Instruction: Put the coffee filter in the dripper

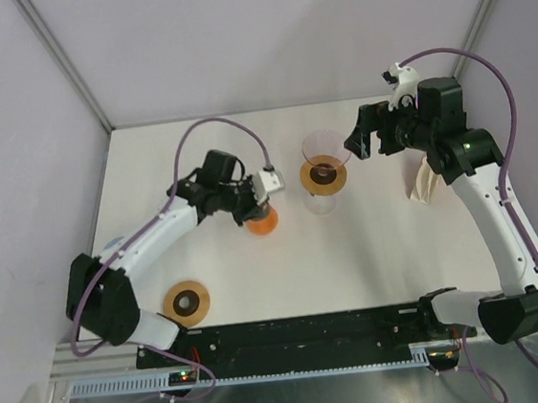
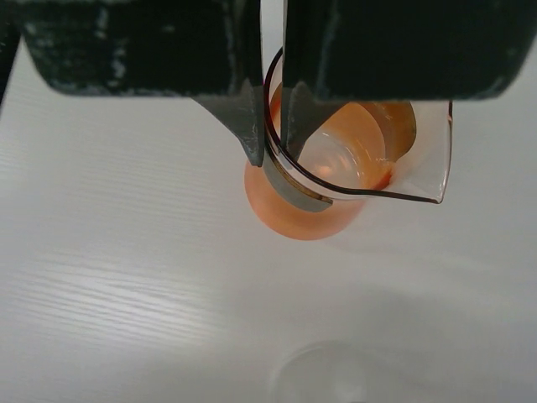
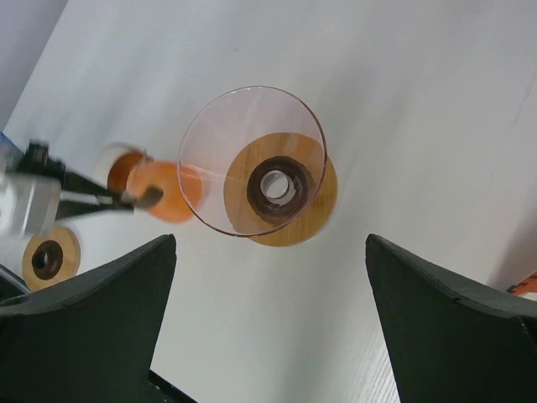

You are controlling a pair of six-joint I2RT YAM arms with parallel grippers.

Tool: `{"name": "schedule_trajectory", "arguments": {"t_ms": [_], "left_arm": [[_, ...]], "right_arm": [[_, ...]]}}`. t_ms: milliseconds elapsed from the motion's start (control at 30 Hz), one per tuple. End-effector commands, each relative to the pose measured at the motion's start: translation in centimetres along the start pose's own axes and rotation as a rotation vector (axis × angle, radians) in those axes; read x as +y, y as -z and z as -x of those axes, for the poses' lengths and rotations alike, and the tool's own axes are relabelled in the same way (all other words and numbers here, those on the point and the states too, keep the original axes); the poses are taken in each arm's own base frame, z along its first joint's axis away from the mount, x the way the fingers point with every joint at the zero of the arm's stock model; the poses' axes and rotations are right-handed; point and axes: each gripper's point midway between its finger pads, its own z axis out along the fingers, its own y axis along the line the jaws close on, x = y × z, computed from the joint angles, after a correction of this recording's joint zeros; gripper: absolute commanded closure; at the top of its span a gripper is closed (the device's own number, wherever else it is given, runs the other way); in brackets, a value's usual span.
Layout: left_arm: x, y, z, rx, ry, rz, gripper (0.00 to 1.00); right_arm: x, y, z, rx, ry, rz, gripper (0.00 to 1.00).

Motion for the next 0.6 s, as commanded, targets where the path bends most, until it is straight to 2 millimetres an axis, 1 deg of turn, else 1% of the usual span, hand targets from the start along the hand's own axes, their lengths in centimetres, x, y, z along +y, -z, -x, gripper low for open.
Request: {"name": "schedule_trajectory", "arguments": {"t_ms": [0, 133, 300, 367, 467, 500, 533, 567], "left_arm": [[-4.6, 0.6, 1.8, -0.045, -0.113, -0.037, 0.99], [-7.8, 0.3, 0.9, -0.023, -0.2, -0.077, 0.97], [-12.2, -0.6, -1.2, 0.037, -0.315, -0.186, 0.97], [-13.3, -0.7, -1.5, 0.041, -0.327, -0.235, 0.98], [-14.1, -0.6, -1.4, 0.032, -0.34, -0.275, 0.96], [-14.2, -0.6, -1.4, 0.03, -0.345, -0.283, 0.93], [-14.3, -0.7, -1.5, 0.033, -0.351, -0.288, 0.88], [-14.3, -0.7, -1.6, 0.035, -0.352, -0.292, 0.78]], "right_arm": [[1.3, 1.1, 1.4, -0.06, 0.009, 0.047, 0.01], [1.6, 1.2, 1.4, -0.06, 0.005, 0.057, 0.01], [1.8, 1.4, 1.3, -0.06, 0.005, 0.062, 0.01], [1.8, 1.4, 1.4, -0.061, 0.005, 0.06, 0.01], [1.8, 1.5, 1.3, -0.061, 0.005, 0.059, 0.01], [1.8, 1.4, 1.3, -0.059, 0.005, 0.057, 0.01], [1.7, 1.4, 1.3, -0.059, 0.006, 0.055, 0.01], [1.8, 1.5, 1.3, -0.06, 0.006, 0.056, 0.01]]}}
